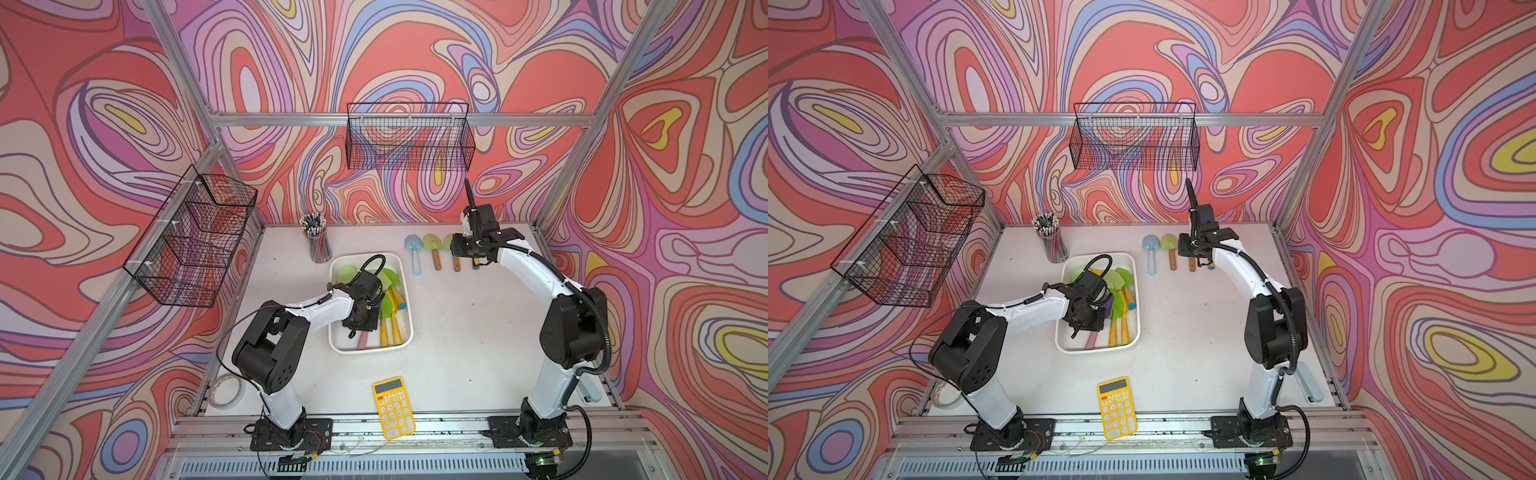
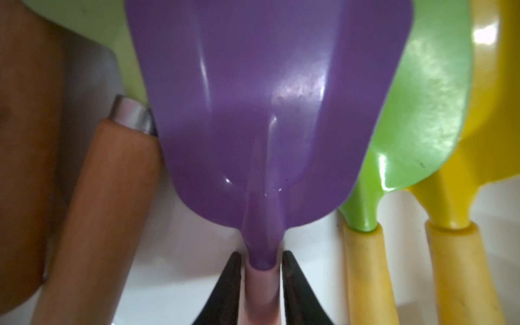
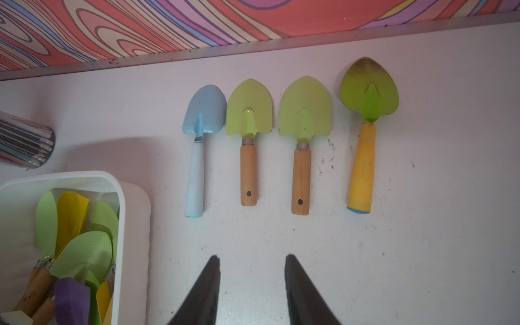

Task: Take the shovel out of the storage box
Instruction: Pick up the shovel from the storage box.

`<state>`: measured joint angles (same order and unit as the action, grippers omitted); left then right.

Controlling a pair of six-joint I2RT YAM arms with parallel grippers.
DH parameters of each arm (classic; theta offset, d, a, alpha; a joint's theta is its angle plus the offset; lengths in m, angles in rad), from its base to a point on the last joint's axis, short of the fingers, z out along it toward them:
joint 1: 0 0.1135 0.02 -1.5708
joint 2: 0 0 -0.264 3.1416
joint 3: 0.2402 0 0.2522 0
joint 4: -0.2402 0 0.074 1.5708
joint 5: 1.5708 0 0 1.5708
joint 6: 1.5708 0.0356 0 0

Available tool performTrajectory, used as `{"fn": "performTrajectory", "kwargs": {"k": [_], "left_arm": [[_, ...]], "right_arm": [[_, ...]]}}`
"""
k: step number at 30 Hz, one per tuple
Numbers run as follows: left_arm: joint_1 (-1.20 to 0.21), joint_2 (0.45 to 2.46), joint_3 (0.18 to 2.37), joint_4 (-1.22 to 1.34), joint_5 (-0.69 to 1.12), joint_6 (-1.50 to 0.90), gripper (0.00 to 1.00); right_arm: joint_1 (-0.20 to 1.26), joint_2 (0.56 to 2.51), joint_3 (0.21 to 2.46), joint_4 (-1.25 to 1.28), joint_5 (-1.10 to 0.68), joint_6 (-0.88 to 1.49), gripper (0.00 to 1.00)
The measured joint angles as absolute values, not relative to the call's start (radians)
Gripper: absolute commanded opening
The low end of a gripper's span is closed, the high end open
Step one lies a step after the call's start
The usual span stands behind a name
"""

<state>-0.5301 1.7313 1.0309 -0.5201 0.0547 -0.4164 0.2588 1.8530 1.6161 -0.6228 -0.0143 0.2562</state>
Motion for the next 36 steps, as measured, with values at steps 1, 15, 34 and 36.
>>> {"fn": "performTrajectory", "kwargs": {"k": [1, 15, 34, 36], "left_arm": [[-0.530, 1.725, 1.027, -0.521, 0.054, -0.416, 0.35], [-0.558, 1.624, 0.913, -0.564, 0.051, -0.423, 0.46], [-0.562, 1.618, 0.907, -0.553, 0.054, -0.425, 0.00], [-0.562, 1.605, 0.905, -0.552, 0.050, -0.431, 0.00]], "right_arm": [[0.261, 1.853, 1.611, -0.621, -0.014, 0.257, 0.40], [0.270, 1.853, 1.594, -0.613, -0.015, 0.257, 0.40], [0.280, 1.814, 1.563, -0.602, -0.015, 0.265, 0.36], [0.282, 1.802, 1.554, -0.591, -0.015, 0.267, 0.36]]}}
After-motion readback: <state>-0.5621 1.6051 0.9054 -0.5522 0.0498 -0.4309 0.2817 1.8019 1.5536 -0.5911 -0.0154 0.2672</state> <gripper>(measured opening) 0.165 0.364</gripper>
